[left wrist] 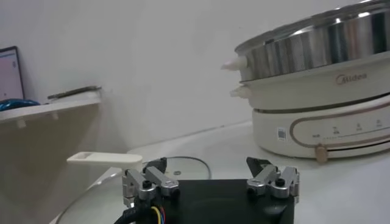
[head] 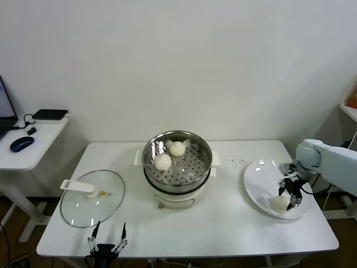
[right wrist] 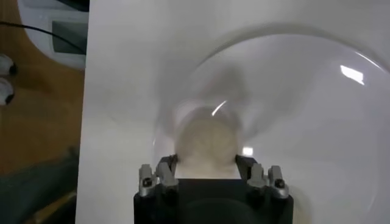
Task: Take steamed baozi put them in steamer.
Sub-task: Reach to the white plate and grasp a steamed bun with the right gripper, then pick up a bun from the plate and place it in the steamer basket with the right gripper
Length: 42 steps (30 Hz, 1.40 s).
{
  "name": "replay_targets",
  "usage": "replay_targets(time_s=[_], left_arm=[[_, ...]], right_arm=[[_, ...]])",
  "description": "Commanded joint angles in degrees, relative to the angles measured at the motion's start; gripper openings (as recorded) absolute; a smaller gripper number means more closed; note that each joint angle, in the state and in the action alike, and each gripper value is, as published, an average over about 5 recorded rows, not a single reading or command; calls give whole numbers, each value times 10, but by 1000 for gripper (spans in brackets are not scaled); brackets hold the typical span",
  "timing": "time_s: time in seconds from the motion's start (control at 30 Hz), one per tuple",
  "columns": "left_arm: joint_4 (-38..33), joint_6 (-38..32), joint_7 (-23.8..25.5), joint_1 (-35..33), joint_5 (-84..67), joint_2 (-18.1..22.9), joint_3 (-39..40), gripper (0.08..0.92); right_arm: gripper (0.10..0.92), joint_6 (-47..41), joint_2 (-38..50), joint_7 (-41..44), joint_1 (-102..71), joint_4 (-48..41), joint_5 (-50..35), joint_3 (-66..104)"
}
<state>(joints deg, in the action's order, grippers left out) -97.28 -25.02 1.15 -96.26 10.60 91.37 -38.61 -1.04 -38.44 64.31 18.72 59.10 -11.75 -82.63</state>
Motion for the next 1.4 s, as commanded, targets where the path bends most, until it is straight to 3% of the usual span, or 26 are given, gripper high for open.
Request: replay_targets(time_s=[0.03, 0.47, 0.7, 1.0, 1.4], left_arm=[[-1, -1, 0, -1, 0, -1, 0, 823], [-11, -4, 0, -10, 2, -6, 0, 823], [-10, -6, 0, -10, 4, -6, 2, 823], [-8, -7, 0, -10, 7, -4, 4, 823], [-3, -9, 0, -7, 5, -4, -5, 823]], right_arm=[[629, 1, -1, -3, 8, 7, 3, -1], [594, 78, -52, 30, 301, 118, -110, -178], [599, 144, -112, 44, 389, 187, -110, -170], [628, 215, -196, 12, 379, 246, -35, -61], [628, 198, -353, -35, 259, 168, 10, -11]])
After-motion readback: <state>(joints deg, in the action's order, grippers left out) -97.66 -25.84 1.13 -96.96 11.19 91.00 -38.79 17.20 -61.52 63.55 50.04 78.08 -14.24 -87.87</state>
